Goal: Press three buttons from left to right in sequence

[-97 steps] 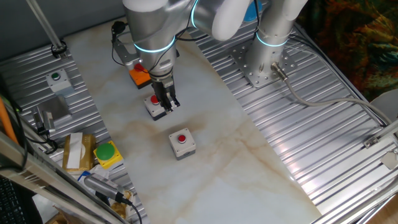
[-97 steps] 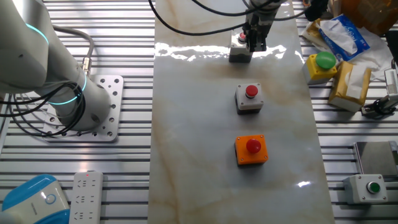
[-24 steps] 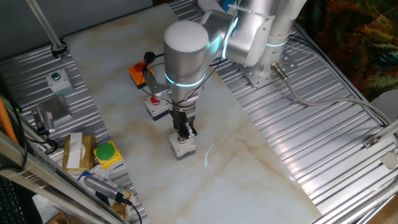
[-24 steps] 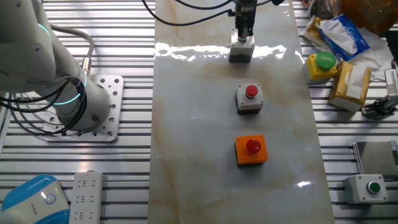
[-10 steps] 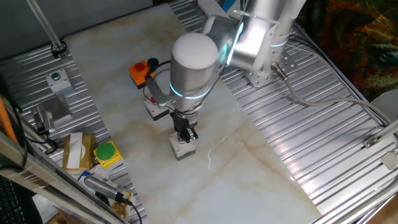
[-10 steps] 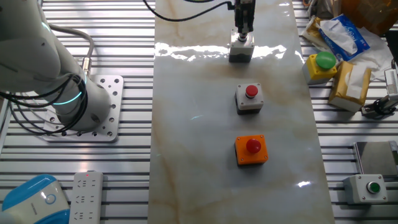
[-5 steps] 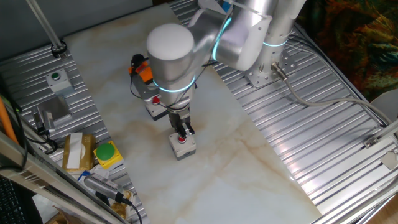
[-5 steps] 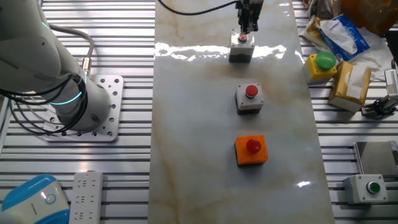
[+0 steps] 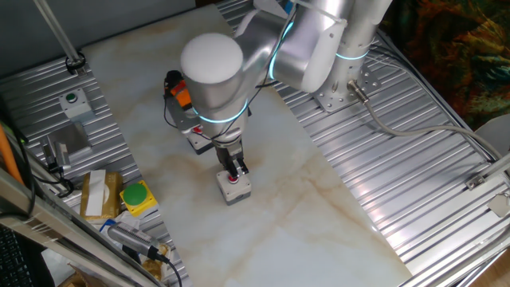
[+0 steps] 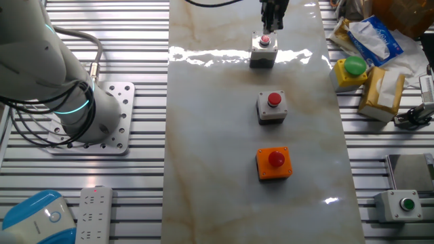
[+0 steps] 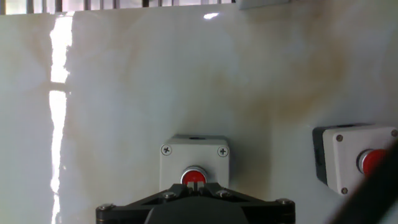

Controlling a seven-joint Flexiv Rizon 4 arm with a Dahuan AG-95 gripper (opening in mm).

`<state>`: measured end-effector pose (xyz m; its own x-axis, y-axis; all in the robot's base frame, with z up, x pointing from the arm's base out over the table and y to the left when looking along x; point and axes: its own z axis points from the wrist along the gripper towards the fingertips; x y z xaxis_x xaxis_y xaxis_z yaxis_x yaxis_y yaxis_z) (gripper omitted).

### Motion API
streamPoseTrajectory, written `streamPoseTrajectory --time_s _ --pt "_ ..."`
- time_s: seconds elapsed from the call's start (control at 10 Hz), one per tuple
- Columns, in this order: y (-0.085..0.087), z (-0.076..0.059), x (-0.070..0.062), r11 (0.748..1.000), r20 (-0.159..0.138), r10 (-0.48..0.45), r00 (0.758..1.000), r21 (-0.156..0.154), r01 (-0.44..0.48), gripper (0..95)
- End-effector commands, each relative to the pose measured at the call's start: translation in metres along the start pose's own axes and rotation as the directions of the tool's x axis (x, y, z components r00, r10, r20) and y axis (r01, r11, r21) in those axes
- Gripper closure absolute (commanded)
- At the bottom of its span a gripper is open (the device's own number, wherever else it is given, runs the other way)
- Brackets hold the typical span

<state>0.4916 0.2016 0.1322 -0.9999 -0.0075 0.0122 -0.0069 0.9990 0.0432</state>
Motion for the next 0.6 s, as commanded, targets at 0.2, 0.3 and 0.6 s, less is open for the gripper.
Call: streamPoseTrajectory --time_s 0.2,0.3,0.6 --pt "-0.007 -0.017 0.008 1.0 -0.01 0.003 1.0 -0.002 -0.003 95.0" --pt "-0.013 -0.021 0.013 1.0 -0.009 -0.003 1.0 -0.003 0.003 95.0" --pt "-0.049 -0.036 0.023 0.999 -0.012 -0.034 0.999 -0.001 0.034 95.0"
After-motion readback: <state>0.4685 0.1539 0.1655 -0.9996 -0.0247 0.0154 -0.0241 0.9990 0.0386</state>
